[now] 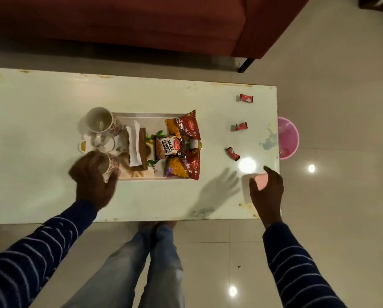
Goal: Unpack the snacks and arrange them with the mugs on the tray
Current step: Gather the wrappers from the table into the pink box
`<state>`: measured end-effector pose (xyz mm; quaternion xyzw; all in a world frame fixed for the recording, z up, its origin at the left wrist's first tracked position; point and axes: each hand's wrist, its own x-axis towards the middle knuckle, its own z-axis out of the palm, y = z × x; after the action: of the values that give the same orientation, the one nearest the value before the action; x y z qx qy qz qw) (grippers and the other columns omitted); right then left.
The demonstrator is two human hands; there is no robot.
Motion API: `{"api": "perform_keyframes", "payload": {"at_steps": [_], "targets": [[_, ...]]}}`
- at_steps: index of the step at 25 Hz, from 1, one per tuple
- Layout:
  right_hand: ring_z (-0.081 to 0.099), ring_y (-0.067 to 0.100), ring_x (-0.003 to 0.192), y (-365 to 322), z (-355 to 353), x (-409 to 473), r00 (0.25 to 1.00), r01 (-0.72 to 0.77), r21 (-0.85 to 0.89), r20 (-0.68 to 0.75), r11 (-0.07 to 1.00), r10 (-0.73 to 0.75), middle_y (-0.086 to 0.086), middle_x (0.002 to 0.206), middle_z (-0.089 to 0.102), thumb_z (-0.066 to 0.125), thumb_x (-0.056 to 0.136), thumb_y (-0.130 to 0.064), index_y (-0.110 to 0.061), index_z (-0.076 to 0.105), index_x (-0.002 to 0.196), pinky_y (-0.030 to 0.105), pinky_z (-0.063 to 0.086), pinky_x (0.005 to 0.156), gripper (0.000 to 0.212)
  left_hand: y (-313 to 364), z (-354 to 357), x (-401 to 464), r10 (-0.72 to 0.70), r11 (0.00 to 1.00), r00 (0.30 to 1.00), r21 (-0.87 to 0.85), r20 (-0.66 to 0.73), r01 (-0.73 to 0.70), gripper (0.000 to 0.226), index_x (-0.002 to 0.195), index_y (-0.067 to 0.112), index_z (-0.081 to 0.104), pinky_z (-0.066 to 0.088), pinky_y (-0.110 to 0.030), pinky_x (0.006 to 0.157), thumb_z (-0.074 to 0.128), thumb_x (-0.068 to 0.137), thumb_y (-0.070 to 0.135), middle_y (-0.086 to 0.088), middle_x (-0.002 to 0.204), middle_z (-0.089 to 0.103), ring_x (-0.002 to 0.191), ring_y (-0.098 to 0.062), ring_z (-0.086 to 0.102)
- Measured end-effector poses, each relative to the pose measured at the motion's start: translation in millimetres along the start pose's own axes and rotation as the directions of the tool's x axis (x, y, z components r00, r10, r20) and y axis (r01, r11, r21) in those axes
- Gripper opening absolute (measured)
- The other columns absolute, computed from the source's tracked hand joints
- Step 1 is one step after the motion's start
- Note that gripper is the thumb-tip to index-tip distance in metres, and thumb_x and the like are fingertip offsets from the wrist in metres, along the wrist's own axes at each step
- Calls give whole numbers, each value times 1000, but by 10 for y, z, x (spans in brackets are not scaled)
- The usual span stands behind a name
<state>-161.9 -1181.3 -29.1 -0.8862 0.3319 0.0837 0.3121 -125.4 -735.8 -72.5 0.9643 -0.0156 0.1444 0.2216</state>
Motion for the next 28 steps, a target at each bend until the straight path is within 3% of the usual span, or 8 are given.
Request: {"api": "perform_keyframes", "payload": {"at_steps": [3, 5, 7, 14, 19, 22, 25, 28], "targets": [[31, 41, 142, 245, -113, 16, 991, -78, -277, 87, 958, 106, 11, 162, 19, 75, 83, -35, -29, 32, 150, 57, 34, 112, 80, 449, 141, -136, 280, 954, 953, -140, 117, -264, 41, 107, 12, 55, 38, -43, 94, 61, 85, 46, -21, 111, 63, 107, -36, 56], [25, 44, 145, 394, -129, 18, 971, -125, -327, 155, 937, 184, 8, 166, 5, 78, 81, -37, -35, 23, 153, 66, 31, 111, 91, 771, 295, -215, 389, 909, 907, -227, 163, -349, 48, 115, 16, 51, 40, -45, 92, 69, 80, 44, -13, 122, 55, 111, -33, 55], [25, 46, 144, 489, -102, 60, 971, -69, -327, 197, 942, 139, 8, 166, 1, 80, 79, -35, -37, 19, 154, 68, 32, 108, 96, 1043, 483, -291, 437, 889, 856, -276, 275, -365, 52, 123, 20, 48, 42, -44, 91, 68, 82, 44, -6, 130, 47, 117, -27, 50], [39, 48, 130, 641, 48, 301, 988, 8, -309, 150, 951, 40, 13, 155, 28, 78, 78, -24, -33, 33, 142, 62, 51, 91, 80, 1720, 1086, -302, 447, 894, 658, -334, 606, -300, 58, 137, 22, 43, 43, -38, 100, 59, 87, 47, 2, 138, 48, 124, -18, 46], [47, 41, 120, 838, 10, 324, 984, 51, -149, 177, 988, -24, 13, 139, 45, 80, 75, -28, -32, 36, 142, 42, 46, 87, 81, 2218, 1254, -429, 366, 923, 555, -369, 747, -111, 79, 146, 22, 33, 42, -41, 107, 70, 80, 45, -1, 149, 41, 134, -20, 42], [49, 32, 121, 713, -42, 288, 971, 49, -52, 238, 997, -35, 7, 138, 47, 82, 71, -35, -37, 35, 144, 31, 40, 84, 87, 2497, 1339, -479, 306, 939, 531, -342, 790, -32, 107, 153, 23, 17, 35, -43, 113, 79, 70, 50, -1, 158, 28, 142, -21, 33], [54, 29, 117, 485, -119, 174, 957, 142, 6, 255, 990, -138, 5, 136, 49, 84, 67, -47, -38, 36, 145, 34, 51, 85, 92, 2789, 1408, -430, 218, 944, 521, -314, 825, 103, 137, 155, 25, -5, 22, -40, 118, 87, 57, 55, 0, 165, 6, 150, -22, 16], [57, 25, 115, 266, -164, 82, 948, 162, 42, 271, 986, -167, 4, 135, 51, 82, 66, -56, -36, 39, 145, 37, 53, 90, 93, 2969, 1423, -344, 170, 915, 582, -348, 795, 207, 142, 153, 29, -8, 19, -38, 118, 88, 52, 58, 0, 165, 5, 151, -21, 13]]}}
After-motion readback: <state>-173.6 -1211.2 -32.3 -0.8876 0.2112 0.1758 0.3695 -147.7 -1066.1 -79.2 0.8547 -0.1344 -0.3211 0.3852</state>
